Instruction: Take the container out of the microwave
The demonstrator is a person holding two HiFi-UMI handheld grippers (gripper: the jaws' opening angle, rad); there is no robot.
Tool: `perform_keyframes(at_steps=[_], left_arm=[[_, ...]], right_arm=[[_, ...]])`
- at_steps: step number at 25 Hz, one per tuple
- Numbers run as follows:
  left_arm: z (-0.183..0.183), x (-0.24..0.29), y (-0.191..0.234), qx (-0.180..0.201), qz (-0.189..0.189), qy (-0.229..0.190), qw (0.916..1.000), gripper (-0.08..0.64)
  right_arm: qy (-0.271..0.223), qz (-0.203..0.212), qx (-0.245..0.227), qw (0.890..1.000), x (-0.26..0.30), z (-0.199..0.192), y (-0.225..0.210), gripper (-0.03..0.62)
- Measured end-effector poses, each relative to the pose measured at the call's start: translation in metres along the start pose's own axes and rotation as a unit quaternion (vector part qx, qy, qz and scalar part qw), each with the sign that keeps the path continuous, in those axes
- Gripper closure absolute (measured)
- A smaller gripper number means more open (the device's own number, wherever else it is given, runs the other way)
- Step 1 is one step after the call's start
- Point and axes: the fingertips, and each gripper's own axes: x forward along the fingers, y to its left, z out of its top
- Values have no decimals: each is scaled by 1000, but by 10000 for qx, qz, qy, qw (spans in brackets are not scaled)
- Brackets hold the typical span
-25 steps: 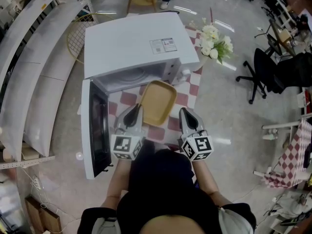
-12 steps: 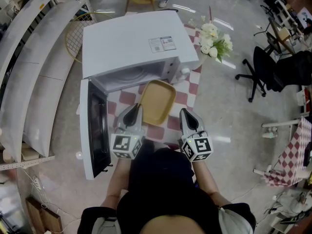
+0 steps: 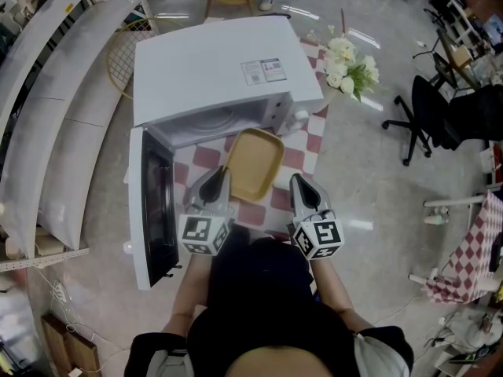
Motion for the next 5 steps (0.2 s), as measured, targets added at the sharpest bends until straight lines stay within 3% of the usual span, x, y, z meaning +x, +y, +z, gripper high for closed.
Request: perform_keyframes(at_steps=[5], left_arm=[[-2, 2, 0, -39, 22, 29, 10000, 534]], right_arm=[[36, 55, 1, 10000, 2, -1, -1, 593]])
